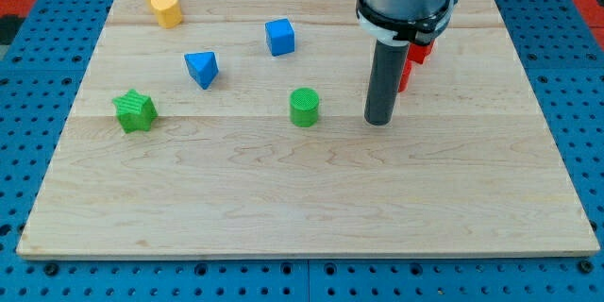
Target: Push the green circle to the right of green star
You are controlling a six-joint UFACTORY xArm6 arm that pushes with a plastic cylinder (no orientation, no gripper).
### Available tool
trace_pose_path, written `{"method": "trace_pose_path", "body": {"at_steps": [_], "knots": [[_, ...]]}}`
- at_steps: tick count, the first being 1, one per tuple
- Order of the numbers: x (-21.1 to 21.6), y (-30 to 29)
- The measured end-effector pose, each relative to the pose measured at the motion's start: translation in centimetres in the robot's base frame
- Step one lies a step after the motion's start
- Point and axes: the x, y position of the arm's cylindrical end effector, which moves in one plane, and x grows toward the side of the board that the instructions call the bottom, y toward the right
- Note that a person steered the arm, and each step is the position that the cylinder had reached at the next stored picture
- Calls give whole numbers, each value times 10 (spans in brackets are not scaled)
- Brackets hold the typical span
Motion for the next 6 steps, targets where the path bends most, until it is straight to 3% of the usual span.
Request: {"method": "trace_pose_path", "body": {"at_steps": [3,6], "knots": [[-6,0],[-18,-119]]}}
